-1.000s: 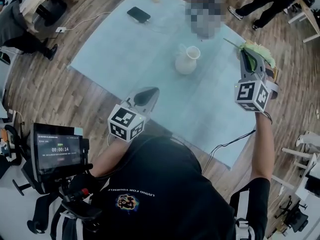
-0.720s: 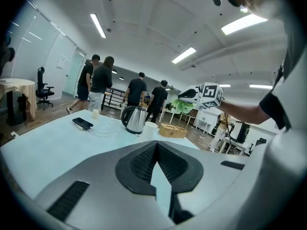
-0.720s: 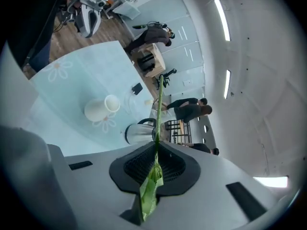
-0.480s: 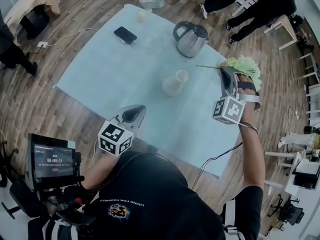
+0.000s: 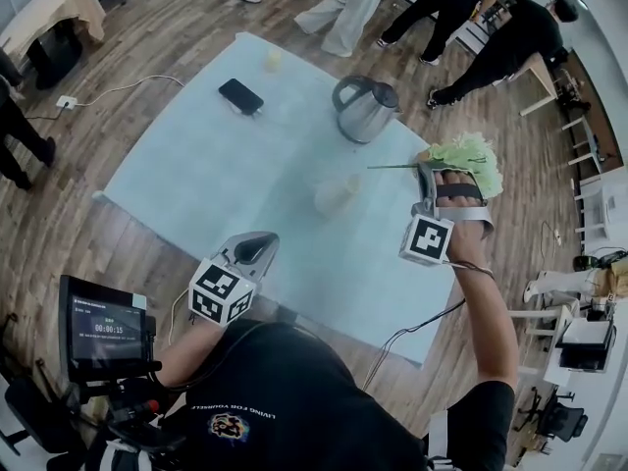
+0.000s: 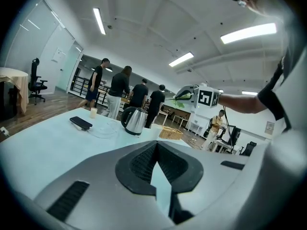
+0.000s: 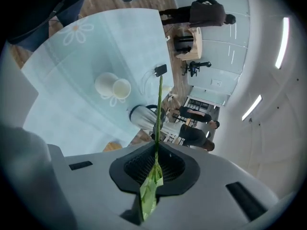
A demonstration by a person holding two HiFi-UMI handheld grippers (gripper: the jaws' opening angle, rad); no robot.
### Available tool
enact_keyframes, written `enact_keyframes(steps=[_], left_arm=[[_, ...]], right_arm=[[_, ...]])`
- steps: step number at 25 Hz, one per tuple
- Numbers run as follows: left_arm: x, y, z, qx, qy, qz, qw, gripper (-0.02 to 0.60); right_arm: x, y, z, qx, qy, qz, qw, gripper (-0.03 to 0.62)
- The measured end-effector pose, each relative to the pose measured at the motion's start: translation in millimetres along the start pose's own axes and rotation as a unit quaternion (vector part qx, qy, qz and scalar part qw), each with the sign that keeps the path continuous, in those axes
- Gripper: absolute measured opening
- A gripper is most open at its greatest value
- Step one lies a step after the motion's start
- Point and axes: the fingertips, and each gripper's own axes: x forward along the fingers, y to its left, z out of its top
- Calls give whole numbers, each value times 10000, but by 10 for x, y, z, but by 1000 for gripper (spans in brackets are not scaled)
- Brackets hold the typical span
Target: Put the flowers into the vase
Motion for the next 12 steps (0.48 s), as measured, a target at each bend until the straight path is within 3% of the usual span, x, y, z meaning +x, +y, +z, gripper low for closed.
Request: enact_keyframes(steps=[6, 10, 12], left_arm=[[23, -66, -3, 15, -24, -131, 9999, 8], [41, -110, -8, 8, -50, -208, 9998, 8], [53, -134, -3, 1, -65, -242, 9997, 8]], right_arm=[[-57, 100, -44, -551, 302, 240, 9977, 31], [-77, -29, 27, -805, 397, -77, 9959, 31], [-93, 43, 17, -957, 545, 152, 9938, 31]])
